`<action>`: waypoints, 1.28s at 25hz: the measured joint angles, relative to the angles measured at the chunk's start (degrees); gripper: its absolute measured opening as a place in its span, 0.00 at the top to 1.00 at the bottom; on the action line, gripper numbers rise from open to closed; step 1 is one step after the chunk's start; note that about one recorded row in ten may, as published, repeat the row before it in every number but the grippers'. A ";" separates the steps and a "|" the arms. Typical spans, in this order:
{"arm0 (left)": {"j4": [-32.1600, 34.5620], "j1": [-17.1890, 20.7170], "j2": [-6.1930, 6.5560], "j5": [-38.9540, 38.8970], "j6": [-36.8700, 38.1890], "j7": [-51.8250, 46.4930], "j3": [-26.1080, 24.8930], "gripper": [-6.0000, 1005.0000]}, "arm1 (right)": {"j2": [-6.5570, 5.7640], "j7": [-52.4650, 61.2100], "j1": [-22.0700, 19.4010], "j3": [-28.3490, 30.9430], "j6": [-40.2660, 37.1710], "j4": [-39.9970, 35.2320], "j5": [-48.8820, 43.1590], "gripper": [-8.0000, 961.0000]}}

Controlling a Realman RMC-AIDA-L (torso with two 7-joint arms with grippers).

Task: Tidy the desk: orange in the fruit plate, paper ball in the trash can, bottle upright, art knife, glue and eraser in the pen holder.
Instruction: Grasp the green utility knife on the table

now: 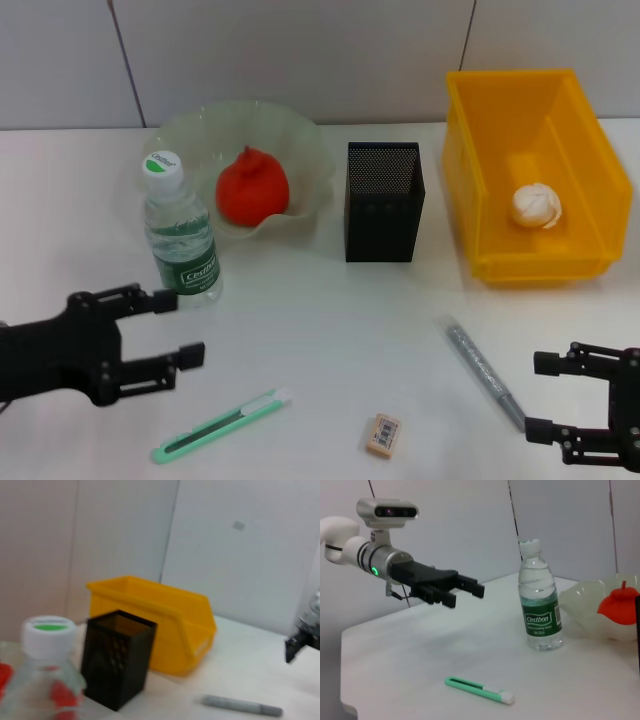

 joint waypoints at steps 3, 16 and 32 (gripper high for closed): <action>3.49 0.34 -0.03 2.35 -1.43 -2.11 3.49 0.24 | -0.01 0.04 0.09 -0.04 -0.32 -0.03 -0.05 0.19; 29.46 1.90 -0.17 19.27 -1.89 -26.20 16.98 0.25 | 0.03 2.72 2.43 -0.17 -0.43 -0.16 -0.09 0.19; 45.66 3.67 -0.35 46.14 -11.83 -61.60 53.35 0.27 | -0.04 2.18 2.92 0.10 0.17 -0.54 -0.16 0.19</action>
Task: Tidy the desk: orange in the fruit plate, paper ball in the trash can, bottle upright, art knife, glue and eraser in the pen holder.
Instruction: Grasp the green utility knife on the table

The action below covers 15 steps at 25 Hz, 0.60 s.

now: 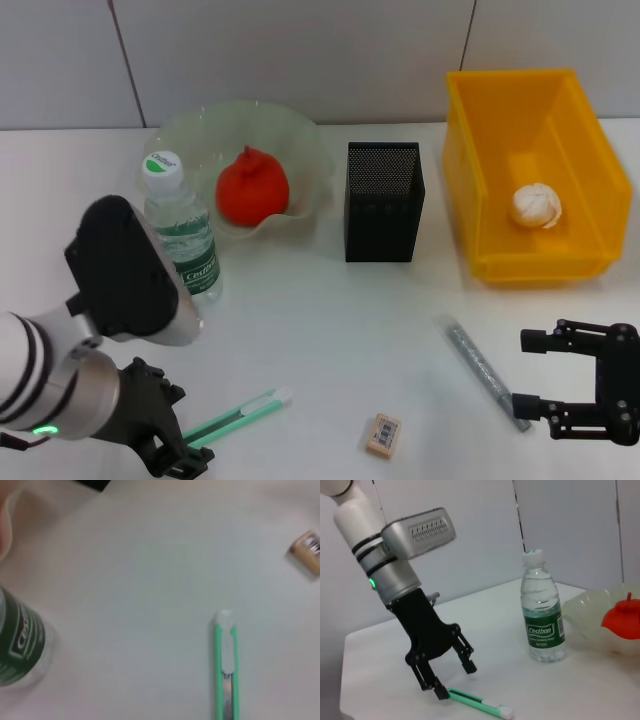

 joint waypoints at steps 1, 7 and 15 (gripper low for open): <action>0.00 0.00 0.00 0.00 0.00 0.00 0.00 0.28 | 0.00 0.00 0.00 0.00 0.00 0.00 0.00 0.19; 0.17 -0.74 0.00 2.78 1.10 -3.87 2.80 0.32 | -0.04 -0.45 0.23 0.04 0.17 0.04 0.00 0.19; -0.36 -3.81 0.00 3.09 5.19 -6.30 3.37 0.37 | -0.02 -0.77 0.35 0.04 0.27 0.33 0.00 0.19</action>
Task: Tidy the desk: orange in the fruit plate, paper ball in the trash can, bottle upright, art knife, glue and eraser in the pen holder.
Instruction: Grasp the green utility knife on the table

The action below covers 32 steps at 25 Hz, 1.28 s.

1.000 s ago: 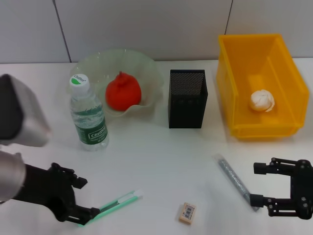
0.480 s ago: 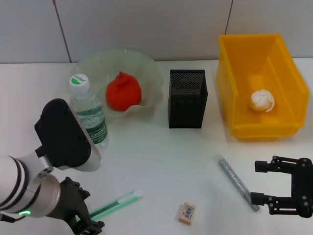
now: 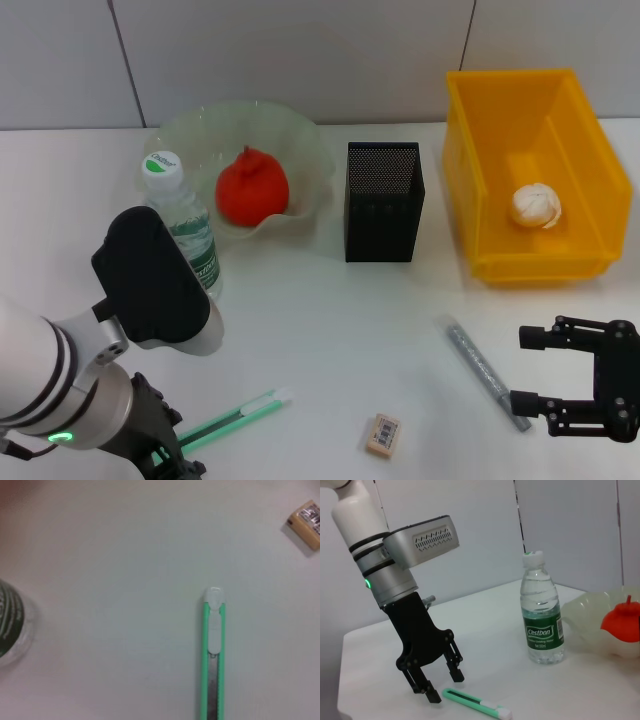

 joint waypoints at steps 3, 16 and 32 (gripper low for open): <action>-0.35 -0.72 -0.01 0.00 0.22 -0.09 0.15 0.39 | 0.02 0.00 0.00 -0.02 -0.01 0.08 0.00 0.19; -6.20 -4.52 -0.18 0.17 -0.30 -0.15 0.19 0.50 | 0.13 -0.01 -0.24 -0.07 -0.27 0.12 0.01 0.19; -9.25 -6.45 -0.17 0.13 -0.94 -0.59 0.19 0.52 | 0.13 -0.09 0.22 -0.30 0.20 0.29 0.02 0.19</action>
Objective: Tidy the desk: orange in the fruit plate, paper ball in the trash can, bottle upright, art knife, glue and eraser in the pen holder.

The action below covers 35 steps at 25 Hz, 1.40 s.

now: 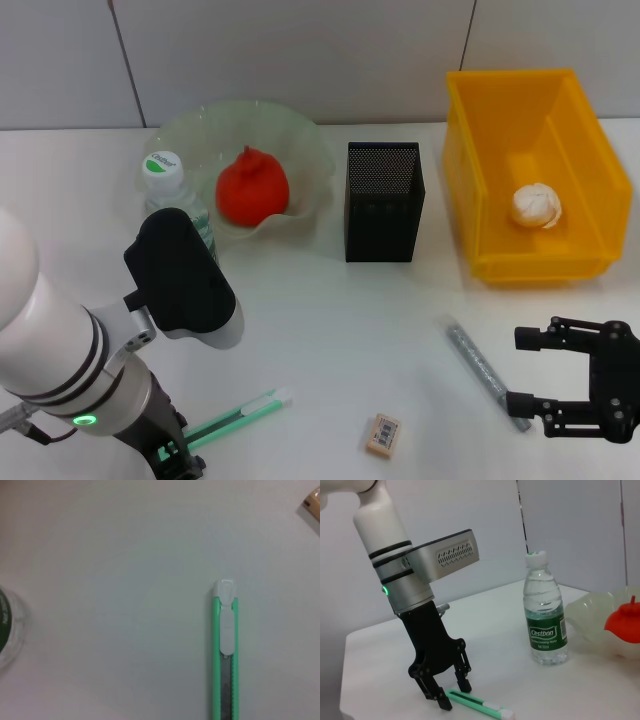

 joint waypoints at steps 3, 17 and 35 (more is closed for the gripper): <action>-0.41 -0.36 0.00 -0.04 0.01 -0.02 0.06 0.52 | 0.00 0.00 0.02 -0.04 0.41 0.00 0.00 0.19; 0.00 -0.94 -0.08 2.62 -0.26 -1.74 2.09 0.77 | -0.07 0.00 -0.08 0.28 0.49 0.82 0.00 0.19; 9.34 6.19 0.35 -17.95 0.02 9.31 -13.07 0.81 | -0.03 0.96 0.15 0.37 -0.65 1.68 1.64 0.19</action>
